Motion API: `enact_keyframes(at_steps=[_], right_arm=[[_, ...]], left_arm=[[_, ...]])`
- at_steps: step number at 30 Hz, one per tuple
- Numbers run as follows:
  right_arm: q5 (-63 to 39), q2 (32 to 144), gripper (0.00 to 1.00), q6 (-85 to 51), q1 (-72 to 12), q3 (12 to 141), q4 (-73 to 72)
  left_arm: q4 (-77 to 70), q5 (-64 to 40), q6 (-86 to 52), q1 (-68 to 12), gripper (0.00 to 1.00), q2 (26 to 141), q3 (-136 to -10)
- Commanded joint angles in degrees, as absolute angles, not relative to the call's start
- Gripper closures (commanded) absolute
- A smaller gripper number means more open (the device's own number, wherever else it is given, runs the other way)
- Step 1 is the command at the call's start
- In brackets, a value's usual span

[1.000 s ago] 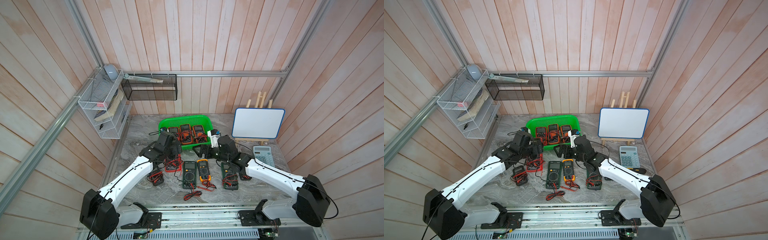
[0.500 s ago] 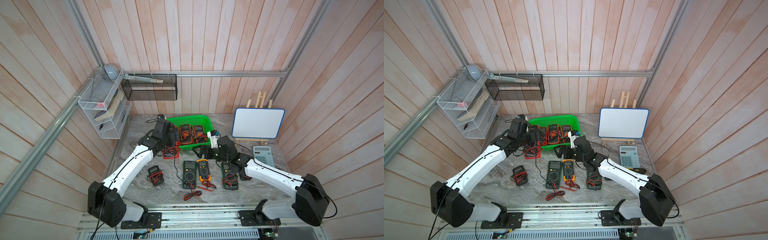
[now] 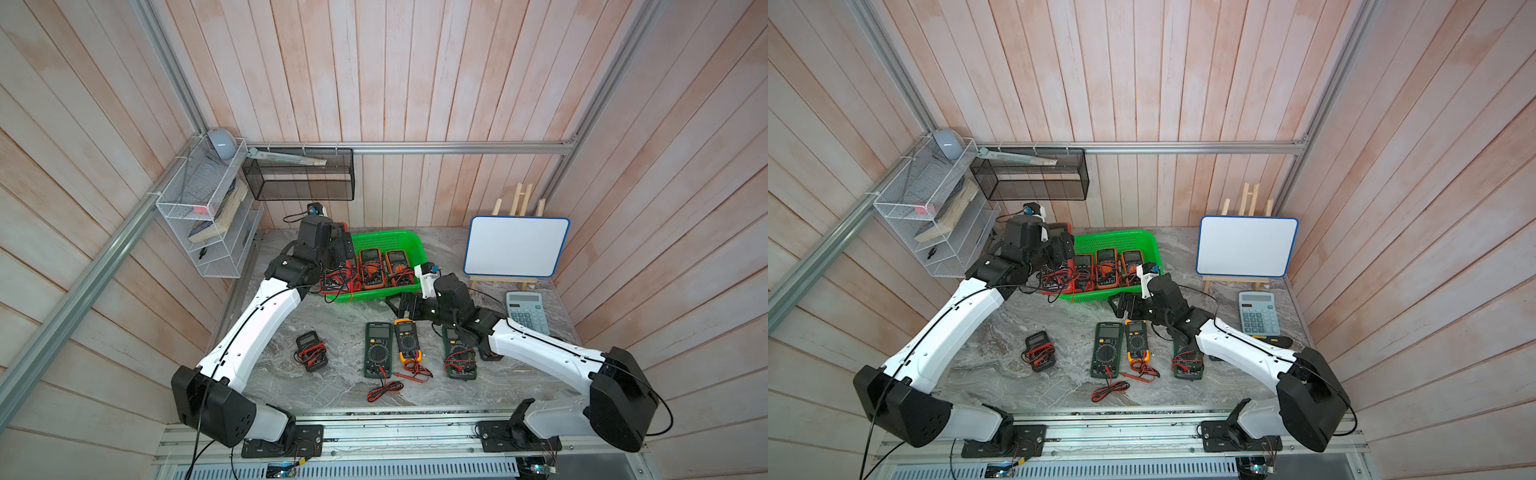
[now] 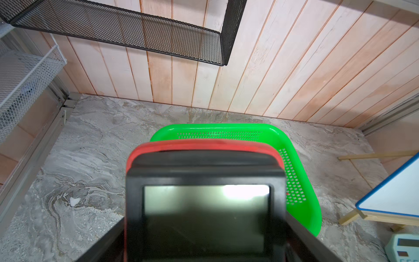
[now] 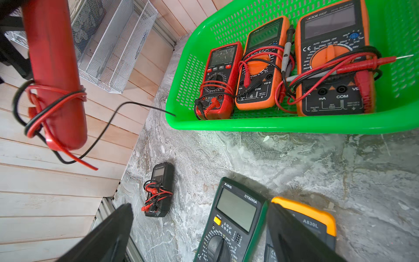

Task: Put the multimeter into the basket
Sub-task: Place the multimeter in the basket.

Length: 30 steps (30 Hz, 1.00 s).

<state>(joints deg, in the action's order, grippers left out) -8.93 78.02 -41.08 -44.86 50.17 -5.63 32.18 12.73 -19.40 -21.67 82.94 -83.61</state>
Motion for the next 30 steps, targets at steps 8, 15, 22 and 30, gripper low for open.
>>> enact_keyframes(at_steps=[8, 15, 22, 30], right_arm=[[-8.79, 79.55, 0.02, -41.38, -45.18, 49.75, -6.06], [-8.48, 79.89, 0.02, -41.03, -44.90, 49.68, -5.72], [-8.79, 80.52, 0.02, -40.82, -44.47, 49.87, -5.62], [-8.64, 80.25, 0.02, -40.78, -44.03, 48.81, -5.44]], left_arm=[[26.72, 13.47, -15.69, -19.96, 1.00, 90.66, -91.85], [28.10, 13.10, -13.73, -19.43, 1.00, 95.79, -101.55], [29.23, 12.85, -12.87, -18.63, 1.00, 100.14, -108.47], [22.81, 13.10, -13.10, -18.31, 1.00, 102.21, -99.22]])
